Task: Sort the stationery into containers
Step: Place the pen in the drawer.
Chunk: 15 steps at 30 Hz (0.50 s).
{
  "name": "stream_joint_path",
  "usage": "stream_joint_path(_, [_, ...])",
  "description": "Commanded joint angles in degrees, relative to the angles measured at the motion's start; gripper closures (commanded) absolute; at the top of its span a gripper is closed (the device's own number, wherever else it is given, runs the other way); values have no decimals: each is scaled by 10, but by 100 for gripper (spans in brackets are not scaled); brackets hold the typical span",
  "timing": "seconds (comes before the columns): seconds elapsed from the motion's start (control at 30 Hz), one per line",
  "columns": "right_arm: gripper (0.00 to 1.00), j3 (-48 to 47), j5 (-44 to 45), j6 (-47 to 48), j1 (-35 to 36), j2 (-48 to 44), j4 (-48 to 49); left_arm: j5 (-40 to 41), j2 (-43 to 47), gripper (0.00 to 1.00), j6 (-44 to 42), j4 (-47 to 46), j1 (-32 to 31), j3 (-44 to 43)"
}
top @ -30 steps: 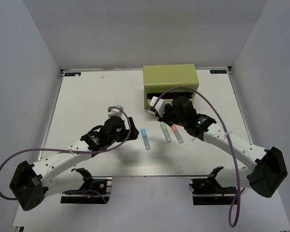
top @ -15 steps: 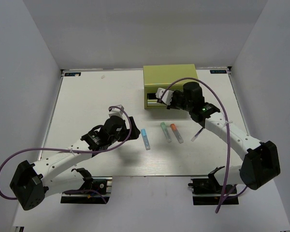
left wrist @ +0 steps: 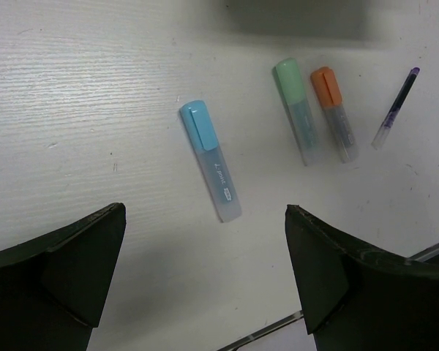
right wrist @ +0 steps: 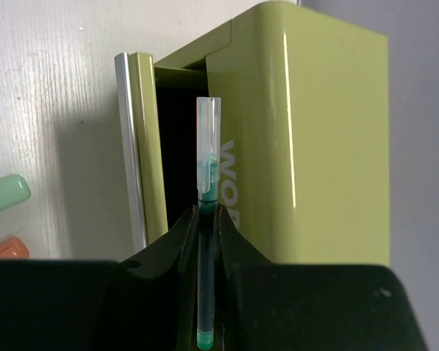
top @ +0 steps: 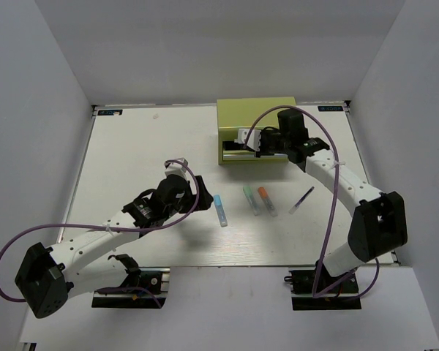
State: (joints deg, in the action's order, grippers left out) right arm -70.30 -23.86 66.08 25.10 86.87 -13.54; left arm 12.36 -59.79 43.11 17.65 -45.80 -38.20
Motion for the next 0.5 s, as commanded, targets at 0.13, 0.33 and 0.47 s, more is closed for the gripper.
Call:
stream_joint_path(0.13, [100,-18,0,9,-13,27,18,-13,-1,0,-1,-16,4,-4])
stream_joint_path(0.33, [82,-15,16,-3,-21,37,34,-13,-7,0,-7,-16,4,-9])
stream_joint_path(0.47, [72,-17,21,-12,-22,35,33,-18,-18,0,-7,-21,4,-9])
